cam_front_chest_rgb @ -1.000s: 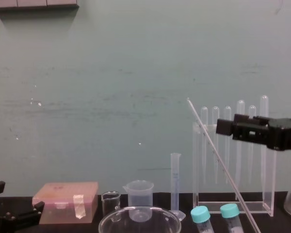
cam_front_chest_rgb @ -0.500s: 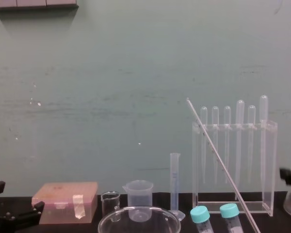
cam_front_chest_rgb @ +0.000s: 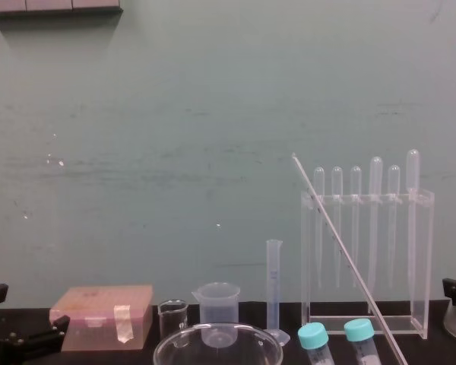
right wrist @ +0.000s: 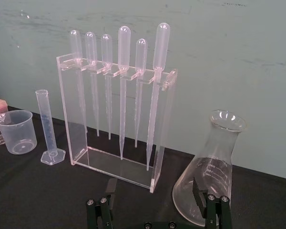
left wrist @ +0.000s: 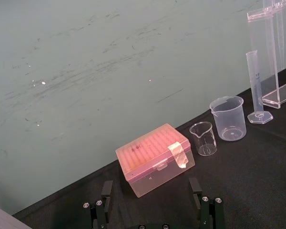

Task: Hold the thermometer with one hand and immerse one end into the beaker, then reinsert it into the test tube rack.

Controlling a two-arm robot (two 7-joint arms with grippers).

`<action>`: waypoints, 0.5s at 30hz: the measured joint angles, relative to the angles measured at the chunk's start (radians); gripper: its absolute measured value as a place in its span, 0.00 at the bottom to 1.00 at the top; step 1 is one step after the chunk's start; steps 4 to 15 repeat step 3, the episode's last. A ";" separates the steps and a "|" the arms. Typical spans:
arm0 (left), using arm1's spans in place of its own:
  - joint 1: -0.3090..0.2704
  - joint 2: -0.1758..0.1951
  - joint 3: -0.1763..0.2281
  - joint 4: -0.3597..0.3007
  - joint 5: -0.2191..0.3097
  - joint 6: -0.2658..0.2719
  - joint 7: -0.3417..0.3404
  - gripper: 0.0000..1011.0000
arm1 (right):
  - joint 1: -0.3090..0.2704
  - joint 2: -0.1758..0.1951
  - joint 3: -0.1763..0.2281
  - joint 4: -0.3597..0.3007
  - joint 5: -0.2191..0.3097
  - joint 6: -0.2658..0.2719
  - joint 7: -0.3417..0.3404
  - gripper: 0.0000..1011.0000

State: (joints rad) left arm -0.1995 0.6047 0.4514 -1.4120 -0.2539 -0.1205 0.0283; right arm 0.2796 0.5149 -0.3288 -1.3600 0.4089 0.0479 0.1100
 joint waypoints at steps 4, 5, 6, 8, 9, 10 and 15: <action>0.000 0.000 0.000 0.000 0.000 0.000 0.000 1.00 | 0.001 0.000 0.000 0.000 0.000 -0.001 0.000 0.99; 0.000 0.000 0.000 0.000 0.000 0.000 0.000 1.00 | 0.001 0.000 0.000 0.000 0.000 -0.001 0.000 0.99; 0.000 0.000 0.000 0.000 0.000 0.000 0.000 1.00 | 0.001 0.000 0.000 0.000 0.000 -0.001 0.000 0.99; 0.000 0.000 0.000 0.000 0.000 0.000 0.000 1.00 | 0.001 0.000 0.000 0.000 0.000 -0.001 0.000 0.99; 0.000 0.000 0.000 0.000 0.000 0.000 0.000 1.00 | 0.001 0.000 0.000 0.000 0.000 -0.001 0.000 0.99; 0.000 0.000 0.000 0.000 0.000 0.000 0.000 1.00 | 0.001 0.000 0.000 0.000 0.000 -0.001 0.000 0.99; 0.000 0.000 0.000 0.000 0.000 0.000 0.000 1.00 | 0.001 0.000 0.000 0.000 0.000 -0.001 0.000 0.99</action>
